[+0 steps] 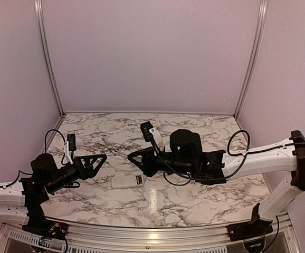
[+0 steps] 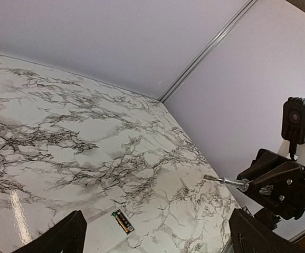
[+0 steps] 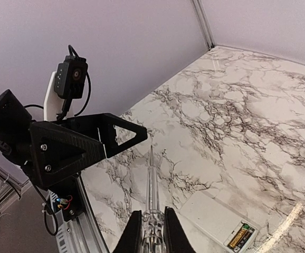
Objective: Unload the batteries from the remote control
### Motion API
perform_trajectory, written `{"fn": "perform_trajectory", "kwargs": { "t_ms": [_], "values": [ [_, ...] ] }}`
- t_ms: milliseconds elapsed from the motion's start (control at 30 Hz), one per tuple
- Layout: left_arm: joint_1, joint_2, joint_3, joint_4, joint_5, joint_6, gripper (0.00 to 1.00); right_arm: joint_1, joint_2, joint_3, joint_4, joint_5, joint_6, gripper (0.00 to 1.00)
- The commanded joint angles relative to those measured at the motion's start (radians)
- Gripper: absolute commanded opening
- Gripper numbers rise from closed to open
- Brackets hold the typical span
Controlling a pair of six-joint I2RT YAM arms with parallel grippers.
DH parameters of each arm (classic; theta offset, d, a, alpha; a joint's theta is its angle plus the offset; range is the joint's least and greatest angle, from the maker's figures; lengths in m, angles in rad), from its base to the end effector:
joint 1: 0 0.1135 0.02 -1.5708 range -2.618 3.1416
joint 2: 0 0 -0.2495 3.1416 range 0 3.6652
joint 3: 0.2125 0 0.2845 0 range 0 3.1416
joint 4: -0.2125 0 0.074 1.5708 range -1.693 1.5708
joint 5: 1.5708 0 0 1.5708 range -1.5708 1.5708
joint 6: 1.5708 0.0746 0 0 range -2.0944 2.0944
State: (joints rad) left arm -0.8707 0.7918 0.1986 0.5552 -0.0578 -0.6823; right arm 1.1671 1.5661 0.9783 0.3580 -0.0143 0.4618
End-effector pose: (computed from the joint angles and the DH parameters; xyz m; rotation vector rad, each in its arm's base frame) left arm 0.1690 -0.1939 0.1797 0.1151 1.7315 -1.1345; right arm 0.1672 0.3942 0.2249 -0.6880 1.8371 1.1412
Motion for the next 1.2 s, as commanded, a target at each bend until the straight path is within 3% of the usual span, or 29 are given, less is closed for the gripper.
{"fn": "perform_trajectory", "kwargs": {
  "t_ms": [0,400,867,1167],
  "values": [
    [-0.001,0.023,0.065,-0.165,-0.106,0.04,0.99,0.006,-0.055,0.025,-0.147,0.133,-0.038,0.0],
    [-0.001,0.094,0.204,-0.452,-0.174,0.012,0.97,0.006,-0.103,0.11,-0.479,0.255,-0.034,0.0],
    [-0.001,0.306,0.287,-0.494,-0.113,-0.004,0.85,0.006,-0.13,0.131,-0.639,0.316,0.009,0.0],
    [-0.001,0.453,0.334,-0.495,-0.066,0.015,0.8,-0.008,-0.064,0.162,-0.712,0.235,0.038,0.0]
  ]
}}
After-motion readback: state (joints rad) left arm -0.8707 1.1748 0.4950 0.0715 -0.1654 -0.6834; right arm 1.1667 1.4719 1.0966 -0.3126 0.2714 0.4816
